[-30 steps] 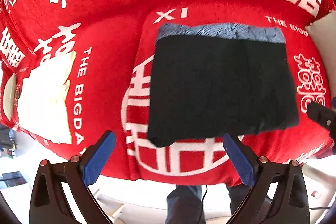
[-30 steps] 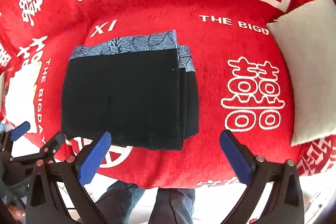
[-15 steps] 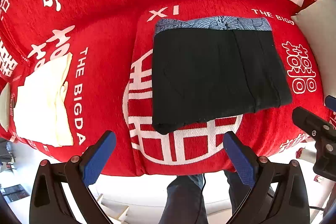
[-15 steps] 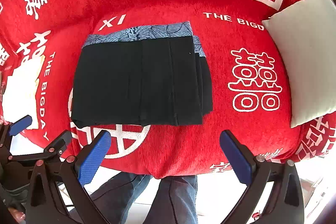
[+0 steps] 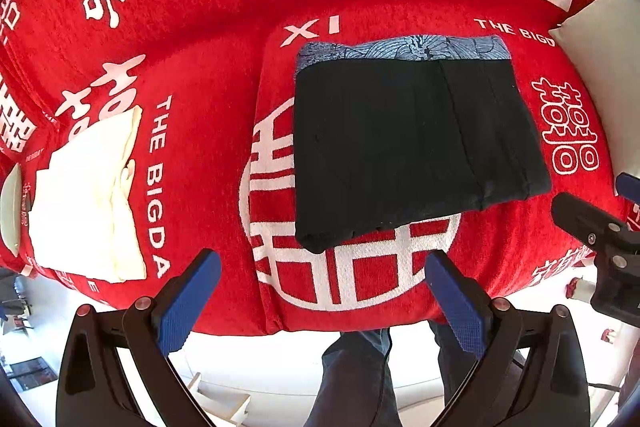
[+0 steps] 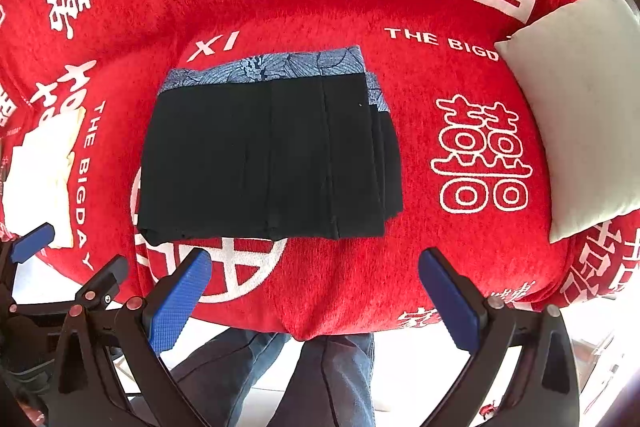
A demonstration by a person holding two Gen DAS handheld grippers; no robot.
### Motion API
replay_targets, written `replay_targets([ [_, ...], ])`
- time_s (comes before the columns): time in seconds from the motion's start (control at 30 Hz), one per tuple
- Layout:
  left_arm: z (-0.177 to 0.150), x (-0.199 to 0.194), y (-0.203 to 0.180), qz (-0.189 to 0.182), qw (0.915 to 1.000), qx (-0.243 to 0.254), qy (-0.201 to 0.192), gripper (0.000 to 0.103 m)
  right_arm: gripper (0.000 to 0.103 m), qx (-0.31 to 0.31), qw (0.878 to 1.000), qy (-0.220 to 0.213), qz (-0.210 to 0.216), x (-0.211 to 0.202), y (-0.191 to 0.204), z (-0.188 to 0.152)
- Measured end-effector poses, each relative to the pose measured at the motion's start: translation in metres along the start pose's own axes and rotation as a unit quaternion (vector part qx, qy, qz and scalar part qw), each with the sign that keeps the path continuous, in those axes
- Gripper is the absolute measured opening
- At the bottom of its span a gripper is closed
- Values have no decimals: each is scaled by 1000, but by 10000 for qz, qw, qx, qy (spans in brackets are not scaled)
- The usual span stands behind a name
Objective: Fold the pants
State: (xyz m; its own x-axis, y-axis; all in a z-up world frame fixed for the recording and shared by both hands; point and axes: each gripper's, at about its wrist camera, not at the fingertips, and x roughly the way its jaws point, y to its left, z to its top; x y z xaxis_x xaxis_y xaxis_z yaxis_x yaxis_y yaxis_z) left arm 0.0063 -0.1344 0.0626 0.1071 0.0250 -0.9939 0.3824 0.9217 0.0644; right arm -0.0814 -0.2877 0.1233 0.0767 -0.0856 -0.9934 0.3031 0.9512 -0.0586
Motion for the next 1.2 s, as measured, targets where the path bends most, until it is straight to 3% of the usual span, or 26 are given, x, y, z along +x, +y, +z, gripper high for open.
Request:
replay_targets([
  [1.2,2,2,-4,0,9999,51,114,102,103,-15,10000,58,17,3,3,5],
])
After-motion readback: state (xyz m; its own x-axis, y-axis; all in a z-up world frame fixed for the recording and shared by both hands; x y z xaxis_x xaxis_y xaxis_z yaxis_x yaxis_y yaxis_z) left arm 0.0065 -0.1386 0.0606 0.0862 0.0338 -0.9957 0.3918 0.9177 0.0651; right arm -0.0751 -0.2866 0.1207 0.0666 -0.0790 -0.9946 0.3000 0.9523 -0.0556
